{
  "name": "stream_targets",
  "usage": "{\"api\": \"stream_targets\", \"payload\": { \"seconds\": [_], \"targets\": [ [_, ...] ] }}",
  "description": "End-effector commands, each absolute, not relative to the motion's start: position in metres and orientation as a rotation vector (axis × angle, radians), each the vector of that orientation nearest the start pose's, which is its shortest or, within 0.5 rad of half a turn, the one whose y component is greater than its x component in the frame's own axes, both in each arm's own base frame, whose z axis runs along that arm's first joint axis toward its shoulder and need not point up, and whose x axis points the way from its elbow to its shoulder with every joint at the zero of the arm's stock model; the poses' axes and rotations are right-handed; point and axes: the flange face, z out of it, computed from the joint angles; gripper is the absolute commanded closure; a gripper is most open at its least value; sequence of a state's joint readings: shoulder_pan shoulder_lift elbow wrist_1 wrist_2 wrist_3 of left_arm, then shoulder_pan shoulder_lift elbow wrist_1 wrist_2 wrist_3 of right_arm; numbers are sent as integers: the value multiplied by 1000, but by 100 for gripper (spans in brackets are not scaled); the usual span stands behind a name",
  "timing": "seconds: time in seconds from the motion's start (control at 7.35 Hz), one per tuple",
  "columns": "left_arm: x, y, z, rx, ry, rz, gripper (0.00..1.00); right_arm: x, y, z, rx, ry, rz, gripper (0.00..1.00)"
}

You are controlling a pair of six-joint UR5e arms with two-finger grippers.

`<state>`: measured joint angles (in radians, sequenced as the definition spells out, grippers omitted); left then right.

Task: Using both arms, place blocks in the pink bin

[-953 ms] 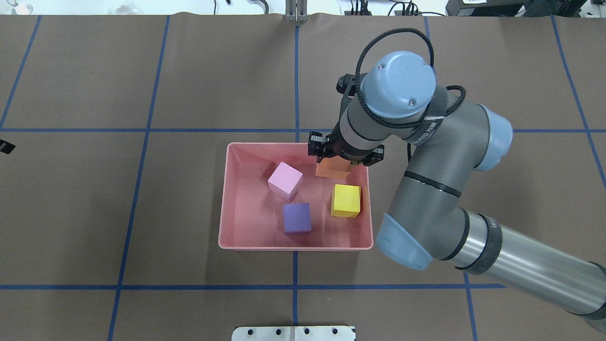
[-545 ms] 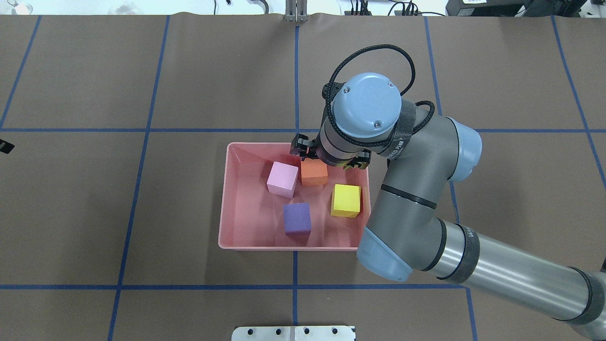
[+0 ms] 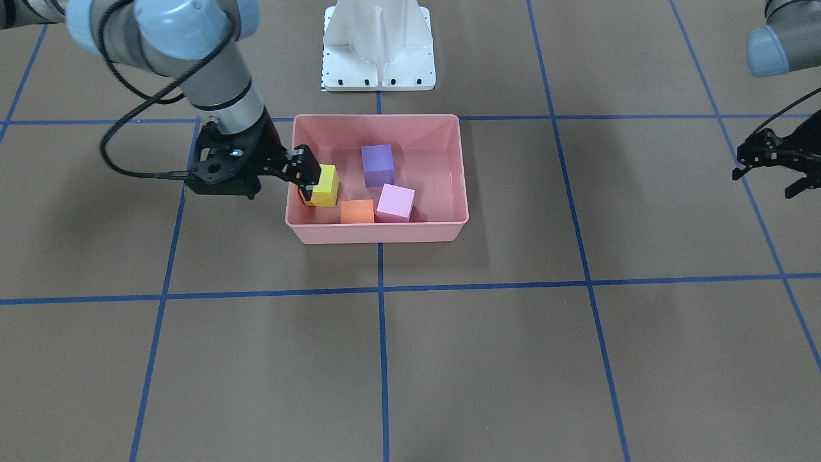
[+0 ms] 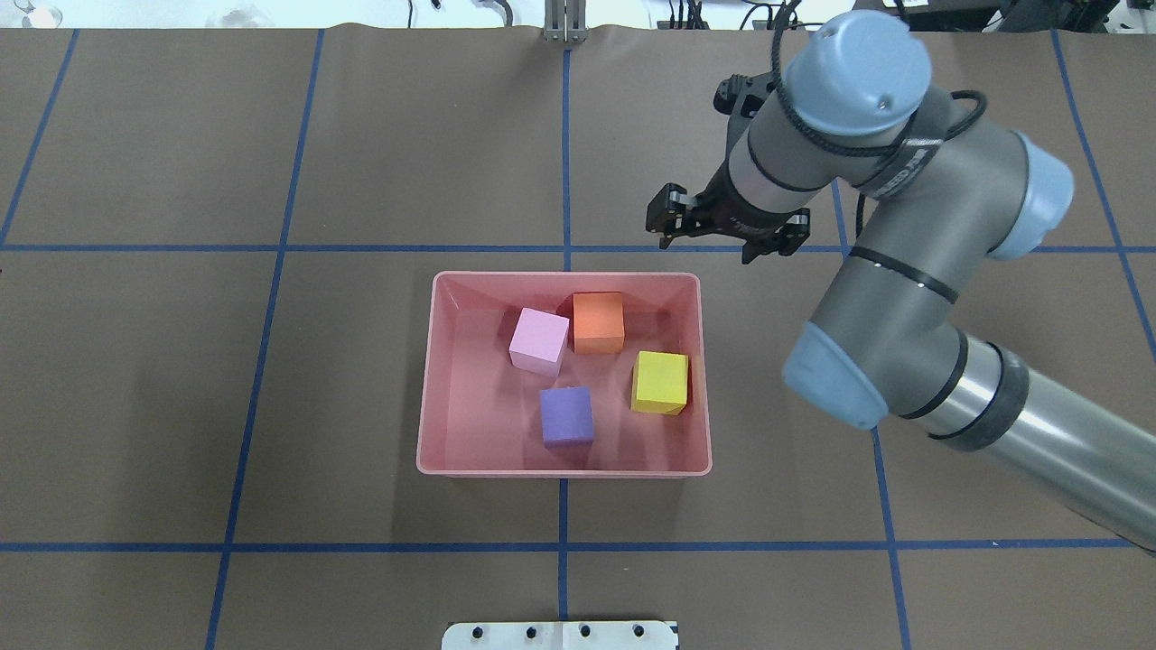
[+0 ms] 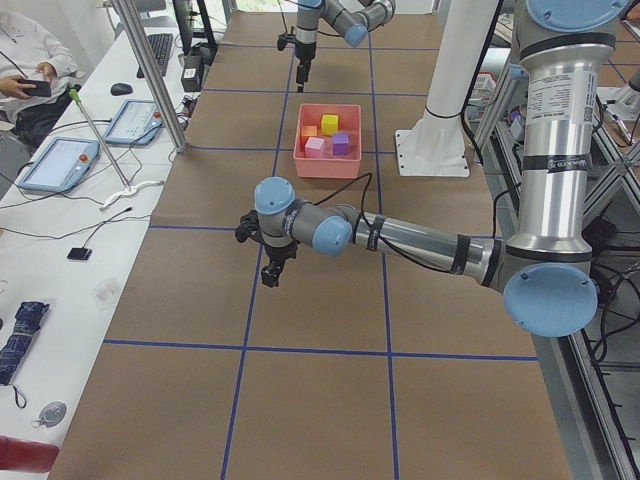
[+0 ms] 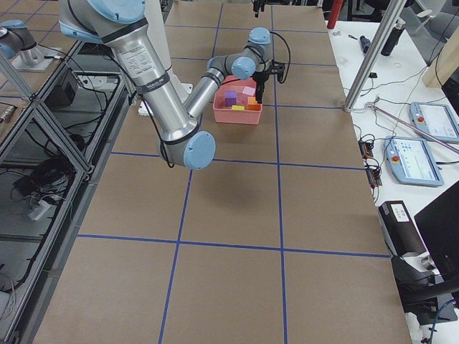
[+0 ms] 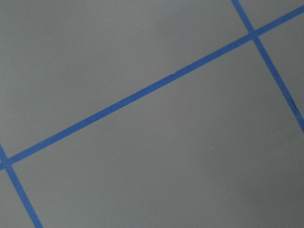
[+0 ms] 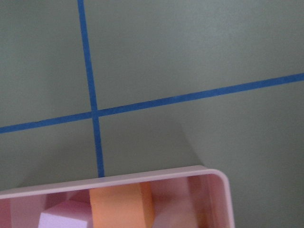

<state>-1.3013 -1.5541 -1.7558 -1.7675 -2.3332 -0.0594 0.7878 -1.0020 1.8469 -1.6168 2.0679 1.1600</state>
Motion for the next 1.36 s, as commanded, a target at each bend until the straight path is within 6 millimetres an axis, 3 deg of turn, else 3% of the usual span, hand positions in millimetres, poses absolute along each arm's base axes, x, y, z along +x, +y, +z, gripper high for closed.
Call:
{"api": "stream_targets", "payload": {
  "seconds": [0.0,0.14,0.27,0.41,0.68,0.95,1.23],
  "targets": [
    [14,-508,561,247,791,221,0,-277,-539,264,73,-929,63,0],
    [-15,-506,567,256,779,163,0,-243,-547,297,87,-910,21,0],
    [-32,-502,572,281,768,188,0,-214,-551,327,111,-879,-15,0],
    [-47,-493,589,264,754,226,0,-180,-555,356,130,-852,-33,0],
    [-68,-482,603,201,747,257,0,-102,-550,418,148,-836,-90,0],
    [-70,-475,613,121,755,217,0,-37,-522,485,136,-787,-80,0],
    [-70,-460,625,72,767,197,0,25,-480,561,103,-751,-85,0]
  ]
}}
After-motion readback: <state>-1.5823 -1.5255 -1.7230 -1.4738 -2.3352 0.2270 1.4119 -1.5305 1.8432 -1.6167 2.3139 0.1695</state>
